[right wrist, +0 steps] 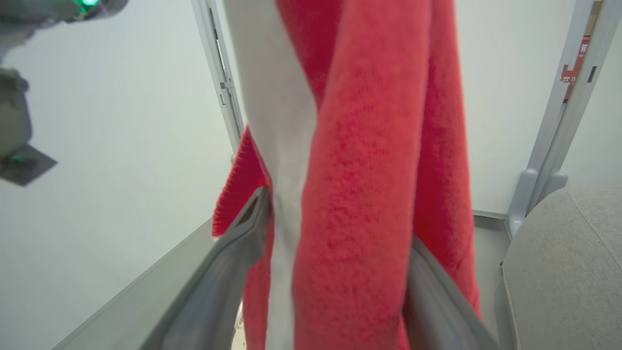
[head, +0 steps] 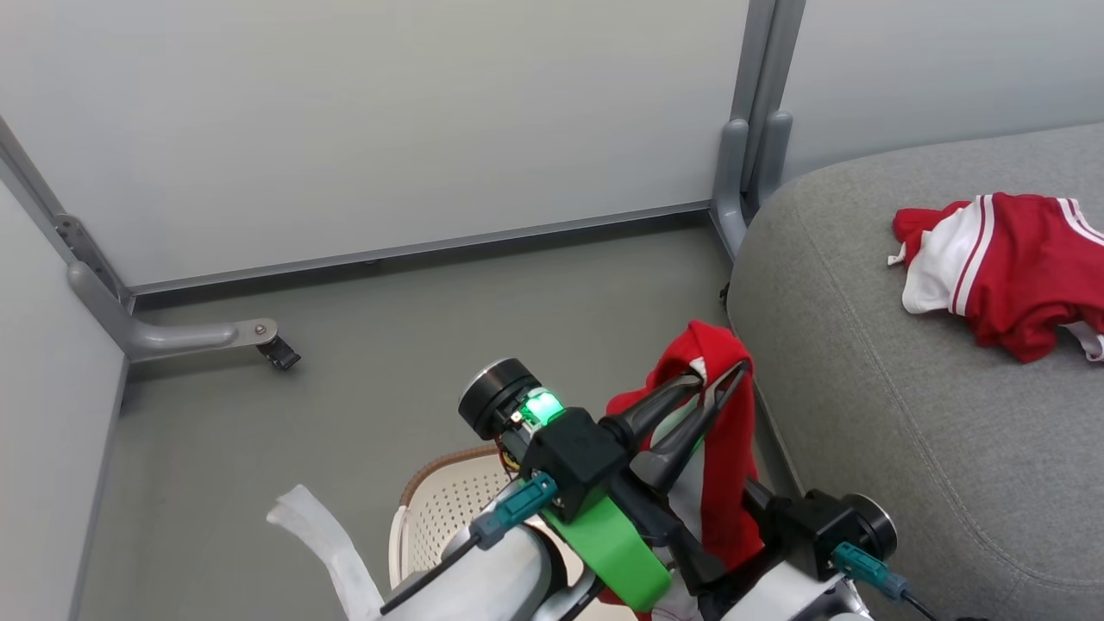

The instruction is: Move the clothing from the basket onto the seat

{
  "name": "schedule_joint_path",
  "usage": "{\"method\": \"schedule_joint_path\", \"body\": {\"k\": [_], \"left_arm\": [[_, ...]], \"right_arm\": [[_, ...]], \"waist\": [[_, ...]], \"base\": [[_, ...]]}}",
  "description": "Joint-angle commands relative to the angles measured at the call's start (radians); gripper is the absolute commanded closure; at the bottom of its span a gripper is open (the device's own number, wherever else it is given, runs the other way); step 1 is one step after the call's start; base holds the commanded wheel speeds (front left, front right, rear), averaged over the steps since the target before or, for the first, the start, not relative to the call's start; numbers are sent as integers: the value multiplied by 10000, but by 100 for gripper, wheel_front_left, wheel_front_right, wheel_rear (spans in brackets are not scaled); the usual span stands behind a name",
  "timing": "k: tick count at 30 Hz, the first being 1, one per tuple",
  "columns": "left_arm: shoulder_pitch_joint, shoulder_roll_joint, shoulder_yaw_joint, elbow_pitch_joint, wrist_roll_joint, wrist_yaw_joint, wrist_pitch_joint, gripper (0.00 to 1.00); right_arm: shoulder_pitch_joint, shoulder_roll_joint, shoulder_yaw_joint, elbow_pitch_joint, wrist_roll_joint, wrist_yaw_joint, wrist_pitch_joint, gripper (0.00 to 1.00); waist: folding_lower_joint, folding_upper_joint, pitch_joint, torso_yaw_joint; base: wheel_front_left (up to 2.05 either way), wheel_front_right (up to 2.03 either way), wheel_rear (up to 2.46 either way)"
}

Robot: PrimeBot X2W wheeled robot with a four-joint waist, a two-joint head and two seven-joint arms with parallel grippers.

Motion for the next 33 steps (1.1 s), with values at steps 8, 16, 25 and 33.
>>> {"method": "schedule_joint_path", "body": {"k": [8, 16, 25, 33], "left_arm": [[-50, 50, -61, -262, -187, 2, 262, 100], [15, 199, -45, -217, -335, 91, 425, 100], [89, 315, -7, -116, -343, 268, 422, 0], [187, 439, -64, 83, -357, 401, 547, 0]], "right_arm": [[-221, 79, 77, 396, 209, -10, 0, 100], [-227, -67, 92, 300, 244, -10, 0, 100], [-191, -79, -62, 204, 296, -11, -2, 100], [-206, -22, -290, -15, 392, -11, -2, 100]], "waist": [[1, 0, 153, 10], [1, 0, 254, -51], [1, 0, 362, -76], [1, 0, 480, -95]], "base": [[0, 0, 0], [0, 0, 0], [0, 0, 0], [0, 0, 0]]}}
